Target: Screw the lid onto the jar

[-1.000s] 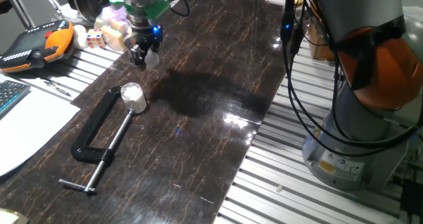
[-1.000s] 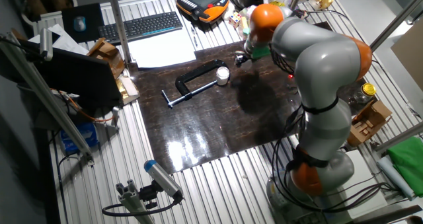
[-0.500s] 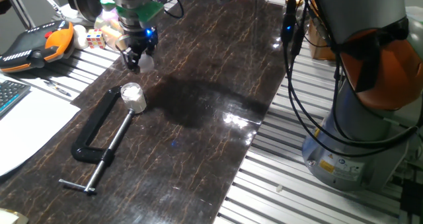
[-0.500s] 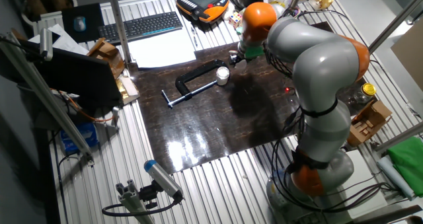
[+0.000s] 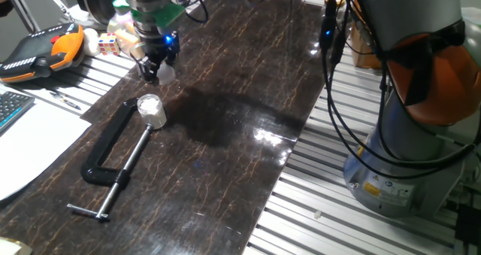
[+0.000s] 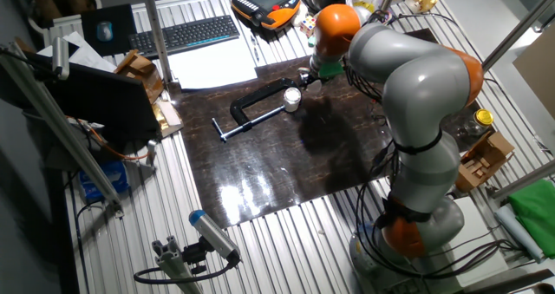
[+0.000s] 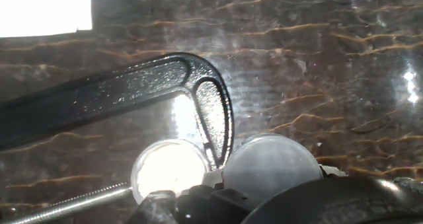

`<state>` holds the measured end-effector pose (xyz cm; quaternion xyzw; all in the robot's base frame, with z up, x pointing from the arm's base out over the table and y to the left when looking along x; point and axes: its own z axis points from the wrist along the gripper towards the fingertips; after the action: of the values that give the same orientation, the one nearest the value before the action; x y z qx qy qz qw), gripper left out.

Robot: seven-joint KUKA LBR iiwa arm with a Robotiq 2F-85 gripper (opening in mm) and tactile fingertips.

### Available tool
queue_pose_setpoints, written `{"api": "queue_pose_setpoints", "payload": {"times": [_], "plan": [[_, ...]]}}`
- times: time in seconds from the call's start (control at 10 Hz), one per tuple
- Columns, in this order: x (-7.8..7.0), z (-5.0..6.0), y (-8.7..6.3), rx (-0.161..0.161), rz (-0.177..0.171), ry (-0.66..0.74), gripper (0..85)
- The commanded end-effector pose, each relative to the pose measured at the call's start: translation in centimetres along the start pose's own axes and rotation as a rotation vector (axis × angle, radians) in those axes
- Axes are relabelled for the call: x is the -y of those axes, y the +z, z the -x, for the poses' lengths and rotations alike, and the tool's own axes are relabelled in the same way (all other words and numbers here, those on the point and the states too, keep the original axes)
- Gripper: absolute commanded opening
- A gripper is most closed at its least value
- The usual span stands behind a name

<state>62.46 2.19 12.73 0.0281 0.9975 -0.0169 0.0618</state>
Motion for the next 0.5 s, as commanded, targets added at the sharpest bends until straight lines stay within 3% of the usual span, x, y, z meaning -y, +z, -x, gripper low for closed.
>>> {"api": "queue_pose_setpoints", "payload": {"times": [0.0, 0.4], "plan": [[-0.01, 0.01, 0.0, -0.003, -0.001, -0.003, 68.0], [-0.01, 0.01, 0.0, -0.011, -0.018, -0.024, 68.3]]}}
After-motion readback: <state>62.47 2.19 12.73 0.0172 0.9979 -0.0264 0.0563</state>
